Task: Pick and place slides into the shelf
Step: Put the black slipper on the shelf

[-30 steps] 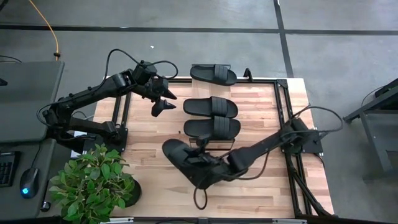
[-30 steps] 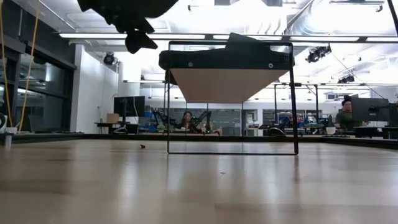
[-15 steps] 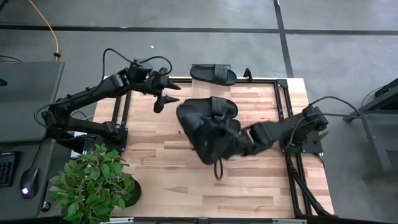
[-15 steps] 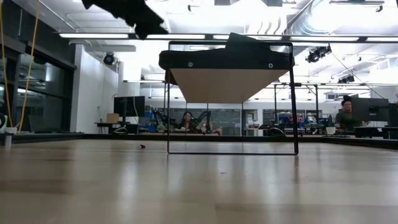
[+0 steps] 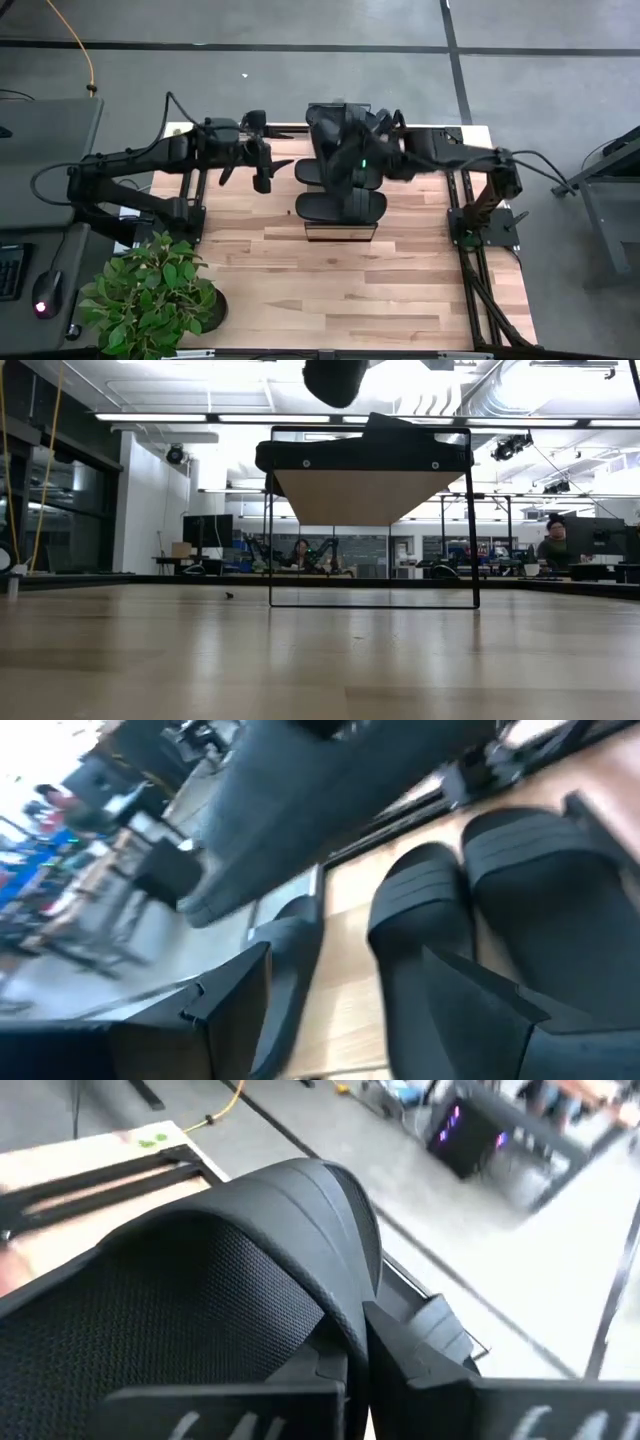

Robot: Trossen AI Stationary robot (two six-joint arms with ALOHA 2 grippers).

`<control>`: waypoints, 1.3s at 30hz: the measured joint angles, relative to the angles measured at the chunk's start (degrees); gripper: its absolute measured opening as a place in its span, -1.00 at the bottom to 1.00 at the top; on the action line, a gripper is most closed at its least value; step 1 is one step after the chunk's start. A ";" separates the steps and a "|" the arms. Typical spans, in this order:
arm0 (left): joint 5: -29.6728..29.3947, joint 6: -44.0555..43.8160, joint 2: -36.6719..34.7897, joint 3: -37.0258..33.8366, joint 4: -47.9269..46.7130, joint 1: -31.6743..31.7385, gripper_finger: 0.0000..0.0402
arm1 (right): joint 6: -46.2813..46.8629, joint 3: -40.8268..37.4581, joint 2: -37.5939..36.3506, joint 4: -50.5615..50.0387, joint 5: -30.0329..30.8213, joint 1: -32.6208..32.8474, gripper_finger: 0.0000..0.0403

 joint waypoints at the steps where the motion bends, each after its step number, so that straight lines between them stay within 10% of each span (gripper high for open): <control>1: -2.66 0.71 0.06 0.16 -0.24 -1.18 0.20 | 1.23 1.09 0.04 -1.32 -1.03 -1.18 -1.00; 15: -14.12 5.89 1.23 0.33 1.66 -5.54 0.20 | 9.69 7.95 5.95 -14.06 -16.66 -12.38 -1.00; 39: -18.30 13.17 6.36 1.74 7.02 -11.06 0.20 | 7.38 17.89 15.21 -16.95 -21.98 -18.08 -1.00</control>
